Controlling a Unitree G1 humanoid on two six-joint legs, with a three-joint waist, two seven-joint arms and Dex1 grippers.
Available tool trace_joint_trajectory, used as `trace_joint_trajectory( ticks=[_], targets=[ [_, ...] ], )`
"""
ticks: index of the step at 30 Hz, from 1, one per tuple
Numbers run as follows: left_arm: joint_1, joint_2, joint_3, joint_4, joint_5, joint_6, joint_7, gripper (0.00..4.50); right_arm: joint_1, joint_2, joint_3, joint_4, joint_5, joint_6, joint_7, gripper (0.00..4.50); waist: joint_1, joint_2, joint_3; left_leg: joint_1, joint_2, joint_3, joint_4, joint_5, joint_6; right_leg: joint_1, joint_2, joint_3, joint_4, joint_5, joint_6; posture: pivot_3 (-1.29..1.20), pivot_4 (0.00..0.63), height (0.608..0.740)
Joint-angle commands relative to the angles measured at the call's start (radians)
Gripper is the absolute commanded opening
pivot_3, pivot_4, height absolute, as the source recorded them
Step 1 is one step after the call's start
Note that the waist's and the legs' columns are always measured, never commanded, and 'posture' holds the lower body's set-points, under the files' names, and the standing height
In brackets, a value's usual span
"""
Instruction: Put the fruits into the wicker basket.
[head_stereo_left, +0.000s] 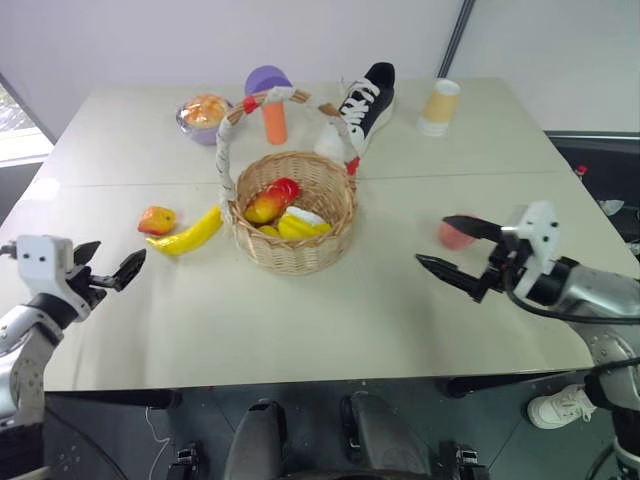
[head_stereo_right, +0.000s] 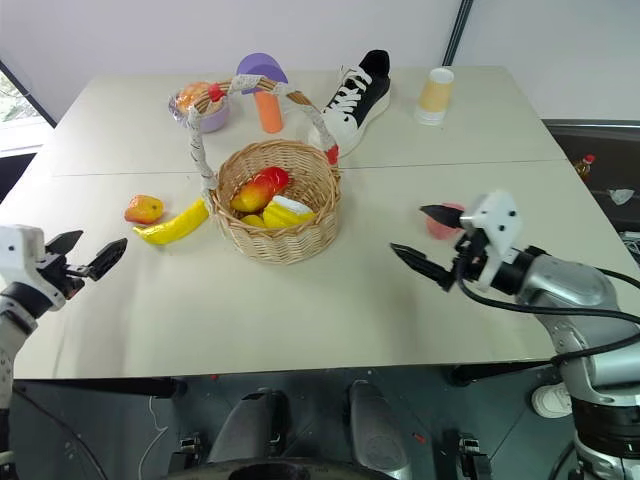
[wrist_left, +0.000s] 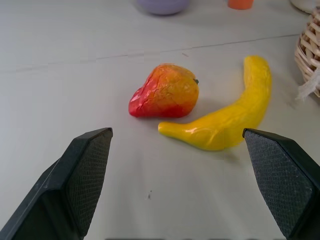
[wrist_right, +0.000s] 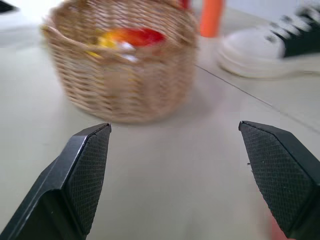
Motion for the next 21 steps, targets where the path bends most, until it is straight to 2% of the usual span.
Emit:
trace_joint_trajectory(
  ticks=[1, 4, 10, 16, 21],
  targets=[
    [-0.061, 0.051, -0.048, -0.003, 0.034, 0.010, -0.017, 4.50, -0.091, 0.027, 0.098, -0.085, 0.015, 0.016, -0.011, 4.29, -0.001, 0.000, 0.000, 0.000, 0.000, 0.000, 0.000, 0.000, 0.000, 0.000, 0.000, 0.000, 0.000, 0.000, 0.000, 0.00, 0.150, 0.740],
    [-0.106, 0.086, -0.122, -0.017, 0.041, 0.038, -0.079, 4.50, -0.148, 0.055, 0.171, -0.091, -0.002, 0.018, -0.015, 4.29, 0.001, 0.000, 0.000, -0.001, 0.000, 0.000, 0.000, 0.000, 0.000, -0.001, 0.000, -0.001, 0.000, 0.000, 0.000, 0.00, 0.150, 0.740],
    [-0.329, 0.178, -0.410, 0.098, 0.200, 0.067, -0.202, 4.50, -0.198, 0.046, 0.233, -0.085, -0.024, -0.011, 0.040, 4.29, 0.023, 0.000, 0.000, -0.003, -0.004, 0.000, 0.000, 0.000, 0.000, -0.002, 0.000, -0.001, 0.000, 0.000, 0.000, 0.00, 0.150, 0.740],
    [-0.547, 0.127, -0.556, 0.295, 0.295, 0.114, -0.234, 4.50, -0.224, 0.064, 0.278, -0.085, -0.057, -0.037, 0.054, 4.29, 0.023, -0.001, 0.000, -0.003, -0.004, 0.000, 0.000, -0.001, 0.001, -0.003, 0.001, -0.001, 0.000, 0.000, 0.000, 0.00, 0.150, 0.740],
    [-0.651, 0.081, -0.628, 0.440, 0.351, 0.089, -0.279, 4.50, -0.218, 0.084, 0.304, -0.091, -0.088, -0.049, 0.039, 4.29, 0.023, -0.001, 0.000, -0.004, -0.004, 0.000, 0.001, -0.001, 0.001, -0.004, 0.001, -0.001, 0.002, 0.000, 0.000, 0.00, 0.150, 0.740]
  ],
)
